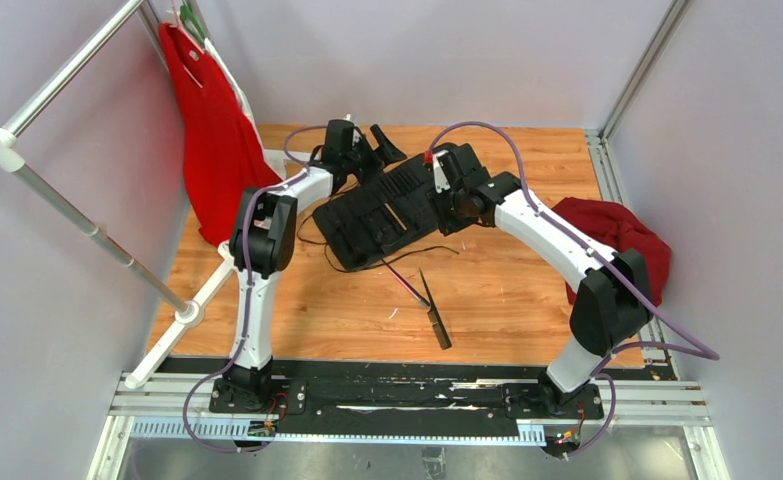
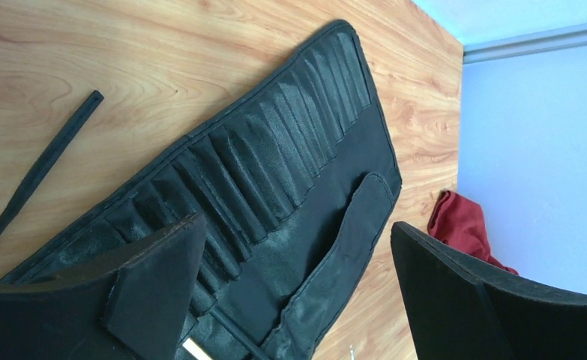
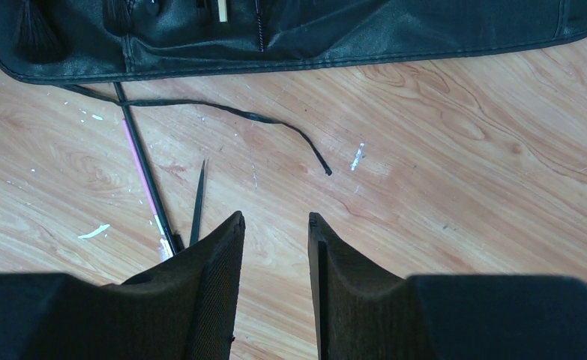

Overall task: Organize the makeup
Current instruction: Move the cosmetics bag to the center of the board.

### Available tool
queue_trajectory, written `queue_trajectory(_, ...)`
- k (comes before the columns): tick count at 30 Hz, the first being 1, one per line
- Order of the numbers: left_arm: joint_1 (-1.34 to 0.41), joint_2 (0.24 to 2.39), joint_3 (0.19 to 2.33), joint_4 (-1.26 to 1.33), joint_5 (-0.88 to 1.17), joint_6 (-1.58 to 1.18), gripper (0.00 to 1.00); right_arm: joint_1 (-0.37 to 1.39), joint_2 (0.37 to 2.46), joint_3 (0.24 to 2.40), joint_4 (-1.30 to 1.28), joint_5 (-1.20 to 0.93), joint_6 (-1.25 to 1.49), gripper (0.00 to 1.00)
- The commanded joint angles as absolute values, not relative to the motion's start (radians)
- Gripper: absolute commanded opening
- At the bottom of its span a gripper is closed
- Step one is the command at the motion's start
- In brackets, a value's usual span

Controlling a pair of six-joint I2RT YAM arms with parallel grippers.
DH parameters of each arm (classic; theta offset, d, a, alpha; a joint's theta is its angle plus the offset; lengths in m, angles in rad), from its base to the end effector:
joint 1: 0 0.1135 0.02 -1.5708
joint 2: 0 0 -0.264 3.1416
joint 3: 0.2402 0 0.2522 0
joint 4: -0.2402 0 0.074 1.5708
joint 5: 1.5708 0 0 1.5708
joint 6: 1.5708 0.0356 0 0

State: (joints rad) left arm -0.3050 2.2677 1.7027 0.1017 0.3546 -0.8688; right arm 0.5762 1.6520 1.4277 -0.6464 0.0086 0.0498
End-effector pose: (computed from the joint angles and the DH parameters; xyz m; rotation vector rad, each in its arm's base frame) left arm 0.4966 -0.1693 0.1875 -0.3729 2.1520 -1.0672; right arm 0.3056 0.1982 0.2968 -0.6362 2.3761 0.2664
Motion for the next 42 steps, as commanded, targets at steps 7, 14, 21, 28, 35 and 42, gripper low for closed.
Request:
queue_trajectory(7, -0.330, 2.336, 1.756, 0.161, 0.366, -0.868, 0.98, 0.591, 1.614, 1.392, -0.622, 0.014, 0.072, 0.37)
queue_trajectory(14, -0.341, 2.348, 1.719, 0.161, 0.380, -0.867, 0.98, 0.590, 1.616, 1.384, -0.620, 0.009, 0.075, 0.37)
queue_trajectory(21, -0.353, 2.330, 1.648, 0.161, 0.395, -0.843, 0.98, 0.591, 1.617, 1.374, -0.613, 0.009, 0.078, 0.37)
queue_trajectory(28, -0.363, 2.313, 1.602, 0.162, 0.403, -0.831, 0.98, 0.585, 1.669, 1.404, -0.581, 0.043, 0.074, 0.36)
queue_trajectory(35, -0.364, 2.274, 1.548, 0.161, 0.407, -0.818, 0.98, 0.521, 1.842, 1.557, -0.541, 0.029, 0.071, 0.36)
queue_trajectory(42, -0.363, 2.243, 1.500, 0.161, 0.418, -0.803, 0.98, 0.439, 2.016, 1.718, -0.530, -0.009, 0.063, 0.36)
